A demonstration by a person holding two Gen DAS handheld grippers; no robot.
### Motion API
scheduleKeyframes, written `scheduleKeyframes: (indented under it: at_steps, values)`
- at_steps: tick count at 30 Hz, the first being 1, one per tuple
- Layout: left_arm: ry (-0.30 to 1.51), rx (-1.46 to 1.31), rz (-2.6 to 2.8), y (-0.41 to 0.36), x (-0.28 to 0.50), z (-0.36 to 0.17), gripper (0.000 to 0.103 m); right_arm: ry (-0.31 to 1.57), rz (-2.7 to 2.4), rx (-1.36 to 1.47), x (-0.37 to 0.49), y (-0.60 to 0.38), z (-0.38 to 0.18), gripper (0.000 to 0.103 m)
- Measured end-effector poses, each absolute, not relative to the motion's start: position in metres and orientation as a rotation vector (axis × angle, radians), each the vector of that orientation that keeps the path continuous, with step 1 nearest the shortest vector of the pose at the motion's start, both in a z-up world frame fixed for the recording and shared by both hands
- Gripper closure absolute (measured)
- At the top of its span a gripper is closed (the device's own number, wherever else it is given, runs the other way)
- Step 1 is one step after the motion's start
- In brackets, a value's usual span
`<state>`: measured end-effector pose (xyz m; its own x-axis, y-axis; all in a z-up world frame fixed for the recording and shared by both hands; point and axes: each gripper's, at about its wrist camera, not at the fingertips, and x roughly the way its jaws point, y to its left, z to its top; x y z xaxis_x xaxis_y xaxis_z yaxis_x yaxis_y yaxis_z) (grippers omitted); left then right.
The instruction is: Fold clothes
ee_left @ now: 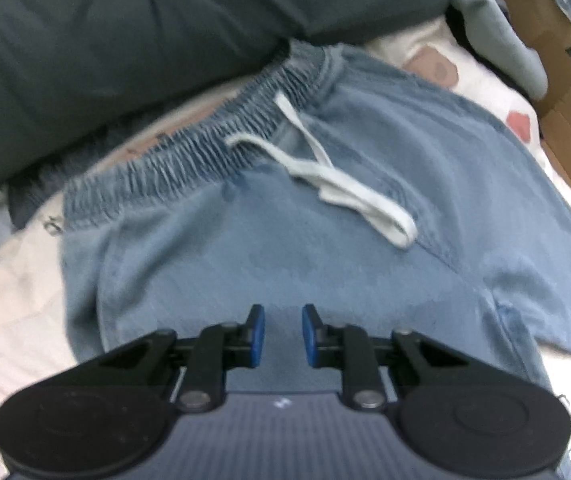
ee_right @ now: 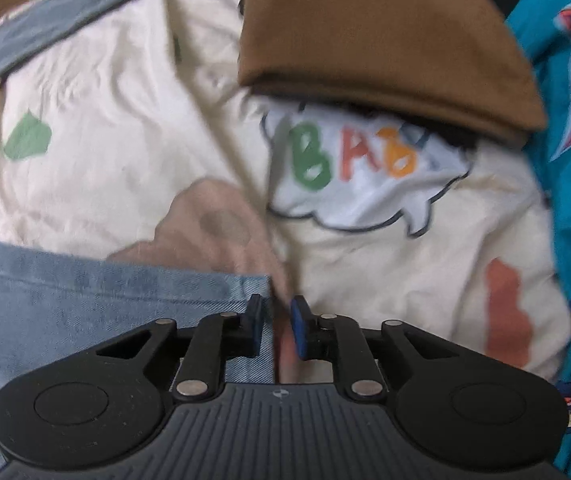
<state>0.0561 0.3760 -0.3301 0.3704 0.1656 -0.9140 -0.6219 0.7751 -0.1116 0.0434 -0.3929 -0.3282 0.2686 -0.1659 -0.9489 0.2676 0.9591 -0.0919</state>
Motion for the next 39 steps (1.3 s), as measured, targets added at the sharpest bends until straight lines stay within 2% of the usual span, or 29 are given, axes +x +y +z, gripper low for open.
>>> scheduleKeyframes:
  at_steps: [9, 13, 15, 17, 22, 24, 27, 30, 38, 39]
  values:
    - [1.058, -0.577, 0.632, 0.417, 0.038, -0.363, 0.083, 1.207, -0.200, 0.117, 0.034, -0.378, -0.309, 0.081]
    - [1.035, -0.638, 0.657, 0.444, 0.028, -0.359, 0.096, 1.231, -0.146, 0.092, 0.040, -0.359, -0.312, 0.080]
    - [1.026, -0.660, 0.674, 0.458, 0.024, -0.358, 0.100, 1.243, -0.126, 0.102, 0.041, -0.352, -0.315, 0.078]
    - [1.003, -0.664, 0.726, 0.470, 0.020, -0.353, 0.100, 1.255, -0.107, 0.105, 0.040, -0.345, -0.316, 0.072]
    - [0.971, -0.749, 0.772, 0.492, 0.017, -0.344, 0.100, 1.303, -0.068, 0.104, 0.039, -0.334, -0.327, 0.067]
    - [0.987, -0.709, 0.762, 0.488, 0.023, -0.336, 0.099, 1.329, -0.057, 0.107, 0.039, -0.331, -0.332, 0.064]
    - [0.966, -0.675, 0.723, 0.481, 0.027, -0.318, 0.084, 1.328, -0.059, 0.115, 0.036, -0.333, -0.333, 0.064]
    - [0.970, -0.655, 0.665, 0.473, 0.034, -0.312, 0.080, 1.315, -0.056, 0.137, 0.035, -0.336, -0.332, 0.064]
    - [1.059, -0.546, 0.705, 0.467, 0.061, -0.345, 0.079, 1.319, -0.018, 0.128, 0.048, -0.331, -0.335, 0.064]
    - [1.074, -0.517, 0.725, 0.468, 0.065, -0.350, 0.082, 1.328, -0.016, 0.123, 0.049, -0.330, -0.337, 0.064]
